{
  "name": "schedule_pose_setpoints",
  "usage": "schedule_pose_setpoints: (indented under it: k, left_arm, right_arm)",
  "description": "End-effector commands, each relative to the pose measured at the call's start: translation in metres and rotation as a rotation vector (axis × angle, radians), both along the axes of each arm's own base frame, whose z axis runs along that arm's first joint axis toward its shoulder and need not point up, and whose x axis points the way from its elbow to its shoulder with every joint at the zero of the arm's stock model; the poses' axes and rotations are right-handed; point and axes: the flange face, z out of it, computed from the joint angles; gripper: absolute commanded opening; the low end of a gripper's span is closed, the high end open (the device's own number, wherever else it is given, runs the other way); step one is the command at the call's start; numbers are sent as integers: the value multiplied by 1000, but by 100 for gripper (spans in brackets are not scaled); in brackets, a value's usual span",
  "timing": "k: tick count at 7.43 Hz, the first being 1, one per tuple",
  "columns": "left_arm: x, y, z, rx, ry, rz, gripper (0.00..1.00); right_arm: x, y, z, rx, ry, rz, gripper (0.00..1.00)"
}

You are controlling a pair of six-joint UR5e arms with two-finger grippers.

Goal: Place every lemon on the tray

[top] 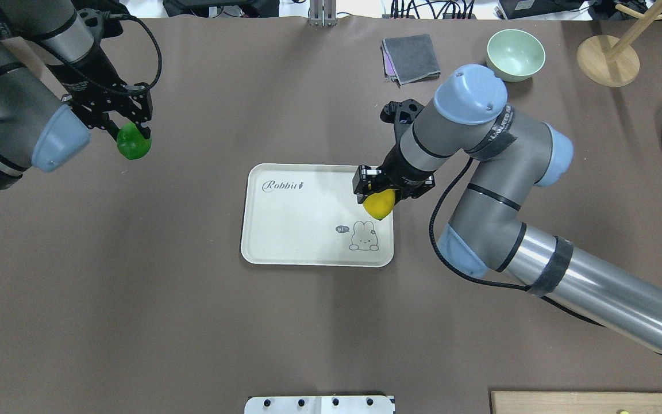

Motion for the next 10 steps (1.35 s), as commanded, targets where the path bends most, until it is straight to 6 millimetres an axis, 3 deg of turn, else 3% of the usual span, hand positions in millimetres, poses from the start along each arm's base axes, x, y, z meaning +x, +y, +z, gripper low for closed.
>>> schedule_pose_setpoints:
  k: [1,2,3,4,6,7,8,10]
  left_arm:
    - [30,5,-21,-21,-10,-10,0]
    - [54,14,-34,-17,-29,-15,0]
    - [70,17,-45,-24,-38,-21,0]
    - [85,18,-56,-40,-37,-23,0]
    - [111,20,-59,-54,-9,-45,0]
    - [131,23,-70,-46,-26,-60,0]
    - [157,30,-88,-57,-35,-68,0]
    - [193,48,-100,-55,-48,-101,0]
  right_arm:
    - [-37,7,-8,-1,18,-4,0]
    - [-41,8,-3,-6,27,-7,0]
    - [-43,8,2,-12,36,-9,34]
    - [-44,7,4,-18,39,-7,99]
    - [-35,1,-3,-35,29,21,100]
    - [5,-20,-9,-42,10,60,100]
    - [72,-39,4,-66,6,119,100]
    - [209,-68,36,-79,-9,223,100]
